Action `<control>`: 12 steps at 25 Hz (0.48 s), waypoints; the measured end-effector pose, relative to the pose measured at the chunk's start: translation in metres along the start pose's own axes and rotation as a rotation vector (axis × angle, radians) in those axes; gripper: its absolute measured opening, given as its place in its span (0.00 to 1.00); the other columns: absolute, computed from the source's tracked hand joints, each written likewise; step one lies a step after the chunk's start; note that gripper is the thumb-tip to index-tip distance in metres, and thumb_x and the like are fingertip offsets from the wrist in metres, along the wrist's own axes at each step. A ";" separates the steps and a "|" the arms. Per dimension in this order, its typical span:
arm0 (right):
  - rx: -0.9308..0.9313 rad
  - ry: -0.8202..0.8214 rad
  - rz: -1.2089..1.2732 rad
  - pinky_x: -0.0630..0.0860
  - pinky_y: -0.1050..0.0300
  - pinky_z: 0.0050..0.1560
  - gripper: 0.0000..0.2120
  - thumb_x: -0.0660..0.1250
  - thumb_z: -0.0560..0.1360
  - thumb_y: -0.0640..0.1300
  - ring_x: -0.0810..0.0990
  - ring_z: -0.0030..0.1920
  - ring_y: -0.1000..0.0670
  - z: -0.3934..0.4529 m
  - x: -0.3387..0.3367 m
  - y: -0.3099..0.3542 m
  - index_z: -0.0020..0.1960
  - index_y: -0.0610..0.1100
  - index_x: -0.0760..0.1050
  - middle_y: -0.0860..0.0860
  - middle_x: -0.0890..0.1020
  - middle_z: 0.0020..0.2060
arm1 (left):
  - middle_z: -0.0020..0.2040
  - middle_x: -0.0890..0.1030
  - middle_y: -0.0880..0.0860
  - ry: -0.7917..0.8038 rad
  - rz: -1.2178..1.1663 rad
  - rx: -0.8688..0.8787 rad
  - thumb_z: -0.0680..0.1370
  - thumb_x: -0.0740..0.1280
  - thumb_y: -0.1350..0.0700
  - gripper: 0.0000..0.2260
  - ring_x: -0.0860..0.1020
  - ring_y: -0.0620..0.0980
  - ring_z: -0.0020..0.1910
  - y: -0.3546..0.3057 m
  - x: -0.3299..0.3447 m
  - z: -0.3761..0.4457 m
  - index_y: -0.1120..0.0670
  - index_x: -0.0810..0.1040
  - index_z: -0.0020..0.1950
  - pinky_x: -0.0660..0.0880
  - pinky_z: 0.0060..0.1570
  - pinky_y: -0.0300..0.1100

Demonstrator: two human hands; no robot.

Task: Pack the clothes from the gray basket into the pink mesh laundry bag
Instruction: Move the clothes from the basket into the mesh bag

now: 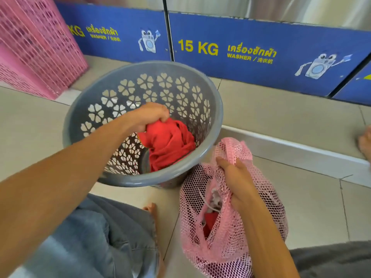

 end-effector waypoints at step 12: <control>-0.110 0.062 0.034 0.77 0.35 0.65 0.50 0.81 0.60 0.65 0.82 0.64 0.42 -0.040 -0.033 0.003 0.76 0.49 0.68 0.46 0.80 0.69 | 0.30 0.68 0.52 0.110 -0.817 0.579 0.69 0.50 0.67 0.11 0.70 0.49 0.30 -0.172 -0.007 -0.222 0.53 0.68 0.37 0.70 0.35 0.40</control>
Point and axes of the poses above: each hand's wrist, its own z-axis towards the middle knuckle, its own x-axis out of the palm, y = z × x, the point moved 7 cm from there along z, towards the middle knuckle
